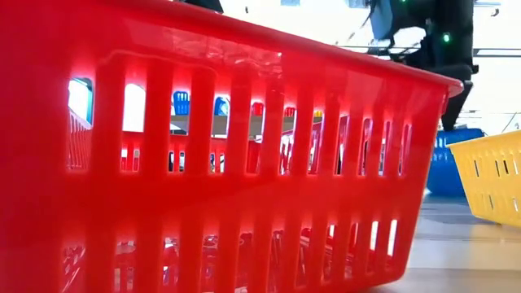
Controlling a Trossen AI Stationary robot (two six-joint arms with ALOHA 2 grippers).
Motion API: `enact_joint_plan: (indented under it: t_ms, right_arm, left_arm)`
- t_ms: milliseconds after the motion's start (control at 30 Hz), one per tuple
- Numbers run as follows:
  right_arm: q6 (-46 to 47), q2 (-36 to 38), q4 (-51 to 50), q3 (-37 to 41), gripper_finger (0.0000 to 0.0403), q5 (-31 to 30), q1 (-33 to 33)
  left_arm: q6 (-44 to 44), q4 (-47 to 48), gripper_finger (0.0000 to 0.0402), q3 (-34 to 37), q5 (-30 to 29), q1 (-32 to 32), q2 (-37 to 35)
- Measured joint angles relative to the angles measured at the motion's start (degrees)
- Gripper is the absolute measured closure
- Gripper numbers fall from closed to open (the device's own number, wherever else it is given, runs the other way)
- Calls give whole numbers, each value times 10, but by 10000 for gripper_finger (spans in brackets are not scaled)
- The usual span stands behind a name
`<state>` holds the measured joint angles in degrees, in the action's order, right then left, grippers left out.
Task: Stack baskets on shelf by color
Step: Stack the top blue basket into the other blue basket on the shelf
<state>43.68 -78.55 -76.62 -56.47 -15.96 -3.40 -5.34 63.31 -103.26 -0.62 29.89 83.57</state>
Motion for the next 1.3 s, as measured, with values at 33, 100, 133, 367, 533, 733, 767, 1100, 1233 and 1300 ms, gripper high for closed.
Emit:
enact_joint_plan:
  t_ms: [33, 100, 133, 367, 533, 733, 767, 1100, 1233, 1300]
  right_arm:
    - [0, 0, 0, -11, 403, 0, -6]
    - [0, 0, 4, -31, 403, 0, -17]
    - [0, -1, 6, -41, 403, 0, -22]
    - [14, -3, 40, -65, 402, 5, -43]
    - [57, -7, 58, -64, 403, 25, -41]
    - [84, -11, 98, -65, 387, 42, -39]
    - [91, -15, 95, -65, 377, 48, -37]
    - [129, -95, 101, -64, 268, 57, -28]
    - [134, -131, 91, -64, 255, 82, -29]
    - [146, -146, 79, -64, 253, 88, -29]
  left_arm:
    - [0, 0, 278, 0, 0, 0, 0]
    - [0, 0, 278, 0, 0, 0, 0]
    - [0, 0, 278, 0, 0, 0, 0]
    - [0, 0, 278, 0, 0, 0, 0]
    - [0, 0, 278, 0, 0, 0, 0]
    - [4, 0, 278, 0, 0, 0, 0]
    - [8, 0, 278, 0, 0, 0, 0]
    - [11, 1, 278, 0, 0, 0, 0]
    - [11, 3, 278, 0, 0, 0, 0]
    - [11, 5, 278, 0, 0, 0, 0]
